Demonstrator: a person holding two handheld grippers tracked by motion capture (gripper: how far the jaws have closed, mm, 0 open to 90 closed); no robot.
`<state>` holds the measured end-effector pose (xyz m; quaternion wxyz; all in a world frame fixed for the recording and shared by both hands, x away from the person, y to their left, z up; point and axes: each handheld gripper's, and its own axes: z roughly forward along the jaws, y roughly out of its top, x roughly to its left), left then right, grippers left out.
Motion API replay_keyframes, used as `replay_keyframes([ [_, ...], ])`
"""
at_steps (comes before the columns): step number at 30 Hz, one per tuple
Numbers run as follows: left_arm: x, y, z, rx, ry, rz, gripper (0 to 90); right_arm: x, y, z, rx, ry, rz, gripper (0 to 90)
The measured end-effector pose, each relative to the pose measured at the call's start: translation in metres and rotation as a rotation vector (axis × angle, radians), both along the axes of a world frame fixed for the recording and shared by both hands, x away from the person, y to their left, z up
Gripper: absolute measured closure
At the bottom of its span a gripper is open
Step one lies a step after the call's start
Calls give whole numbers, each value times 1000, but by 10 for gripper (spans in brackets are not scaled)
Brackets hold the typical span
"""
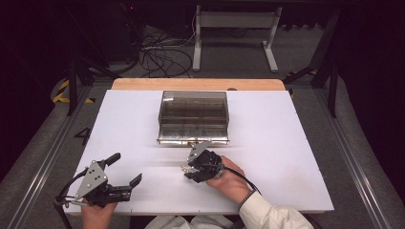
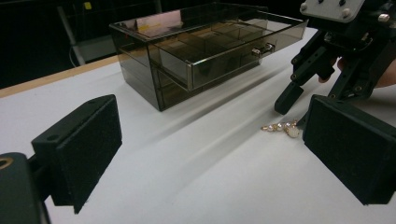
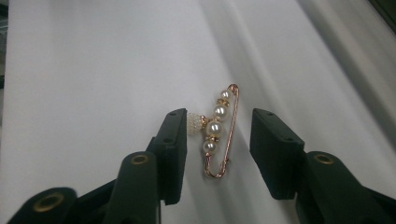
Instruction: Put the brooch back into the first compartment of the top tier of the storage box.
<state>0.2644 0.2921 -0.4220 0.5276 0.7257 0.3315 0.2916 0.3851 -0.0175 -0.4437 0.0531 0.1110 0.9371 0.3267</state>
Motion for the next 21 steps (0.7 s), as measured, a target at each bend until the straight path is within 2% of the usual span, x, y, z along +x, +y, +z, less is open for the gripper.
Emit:
replay_keyframes([
  [9,0,0,0,0,2,-1,55,-2,3,-2,-23,-2,15,716],
  [16,0,-1,0,0,2,-2,55,-2,3,-3,-23,-2,12,771],
  [18,0,-1,0,0,3,-2,55,-2,3,-2,-22,-2,10,812],
  [21,0,-1,0,0,2,-2,55,-3,3,-3,-19,1,4,813],
])
